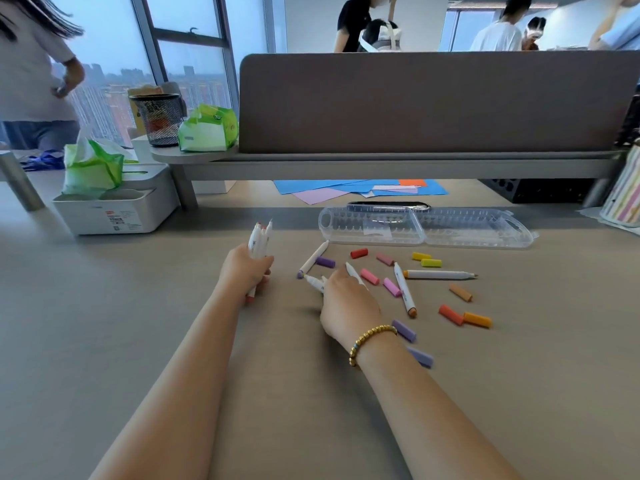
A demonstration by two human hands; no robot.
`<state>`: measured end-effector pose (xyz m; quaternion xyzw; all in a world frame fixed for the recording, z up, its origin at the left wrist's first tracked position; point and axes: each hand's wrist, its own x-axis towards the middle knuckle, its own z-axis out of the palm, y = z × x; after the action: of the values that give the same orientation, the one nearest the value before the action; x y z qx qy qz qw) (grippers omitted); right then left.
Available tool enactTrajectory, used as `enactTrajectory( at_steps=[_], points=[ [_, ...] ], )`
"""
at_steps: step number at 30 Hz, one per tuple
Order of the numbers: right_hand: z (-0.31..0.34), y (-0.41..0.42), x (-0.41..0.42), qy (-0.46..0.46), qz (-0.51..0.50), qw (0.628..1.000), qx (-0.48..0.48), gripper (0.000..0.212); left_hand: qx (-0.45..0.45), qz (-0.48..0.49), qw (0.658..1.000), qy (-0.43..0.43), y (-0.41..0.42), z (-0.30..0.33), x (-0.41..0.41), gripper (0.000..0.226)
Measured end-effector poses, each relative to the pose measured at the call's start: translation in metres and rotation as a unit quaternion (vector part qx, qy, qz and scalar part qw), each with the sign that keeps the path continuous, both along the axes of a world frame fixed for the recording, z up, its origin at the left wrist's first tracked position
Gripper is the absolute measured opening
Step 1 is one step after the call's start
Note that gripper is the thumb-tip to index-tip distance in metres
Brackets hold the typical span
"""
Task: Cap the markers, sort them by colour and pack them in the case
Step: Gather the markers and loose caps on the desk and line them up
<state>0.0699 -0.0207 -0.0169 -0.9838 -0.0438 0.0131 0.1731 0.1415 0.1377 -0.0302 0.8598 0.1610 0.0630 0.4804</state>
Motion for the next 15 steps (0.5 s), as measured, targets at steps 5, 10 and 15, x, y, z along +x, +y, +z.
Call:
enactTrajectory(
  at_steps=[5, 10, 15],
  points=[
    [0.007, -0.004, 0.003, 0.023, 0.045, 0.998, -0.028, 0.052, 0.025, -0.006, 1.000, 0.002, -0.008, 0.001, 0.003, 0.015],
    [0.018, -0.033, 0.020, -0.049, -0.061, 0.997, 0.004, 0.023, 0.063, -0.039, 0.997, 0.001, -0.022, 0.004, 0.012, 0.018],
    [0.017, -0.048, 0.025, -0.045, -0.091, 0.994, 0.029, 0.028, 0.172, -0.071, 0.982, 0.032, -0.042, 0.003, 0.020, 0.027]
  ],
)
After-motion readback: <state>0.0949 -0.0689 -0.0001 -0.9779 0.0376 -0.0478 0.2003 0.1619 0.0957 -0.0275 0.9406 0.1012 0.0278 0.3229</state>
